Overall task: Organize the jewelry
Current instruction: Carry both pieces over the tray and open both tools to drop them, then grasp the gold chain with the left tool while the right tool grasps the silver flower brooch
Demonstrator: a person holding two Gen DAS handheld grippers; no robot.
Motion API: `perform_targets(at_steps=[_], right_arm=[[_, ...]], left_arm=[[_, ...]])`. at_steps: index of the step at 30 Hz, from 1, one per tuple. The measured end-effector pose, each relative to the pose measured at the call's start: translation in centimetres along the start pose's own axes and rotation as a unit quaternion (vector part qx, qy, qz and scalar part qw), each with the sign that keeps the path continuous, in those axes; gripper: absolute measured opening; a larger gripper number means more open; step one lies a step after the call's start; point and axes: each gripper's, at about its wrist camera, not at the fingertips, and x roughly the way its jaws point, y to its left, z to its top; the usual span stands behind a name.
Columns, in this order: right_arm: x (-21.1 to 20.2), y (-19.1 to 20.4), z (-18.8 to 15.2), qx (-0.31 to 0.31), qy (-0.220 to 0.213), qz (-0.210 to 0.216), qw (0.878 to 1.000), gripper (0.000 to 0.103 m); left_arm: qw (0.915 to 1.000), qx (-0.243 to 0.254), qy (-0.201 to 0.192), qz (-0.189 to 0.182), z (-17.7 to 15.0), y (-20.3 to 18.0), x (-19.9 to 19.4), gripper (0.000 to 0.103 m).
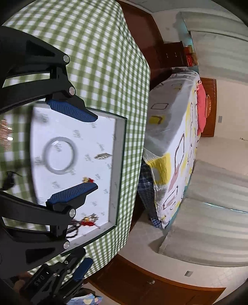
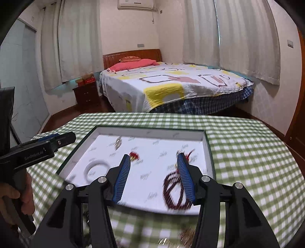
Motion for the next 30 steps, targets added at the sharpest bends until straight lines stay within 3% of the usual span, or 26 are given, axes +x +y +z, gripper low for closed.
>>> perform_targets(at_steps=[14,23,30], right_arm=[[-2.1,3.8,-6.6,-0.002,0.062,0.02,0.998,0.051],[-0.8,4.5,-8.2,-0.012,0.101,0.005,0.995,0.05],[1.0,4.8,-9.3,-0.014,0.15,0.003,0.989,0.038]], left_arm=[[0.9992,0.017,0.032,0.015,-6.5,1.3,-5.9,0.064],[0.9967,-0.001,0.058,0.057,-9.0,5.8,-7.9,0.064],[0.9951,-0.02,0.073,0.063,-9.9,7.5,-7.6,0.064]])
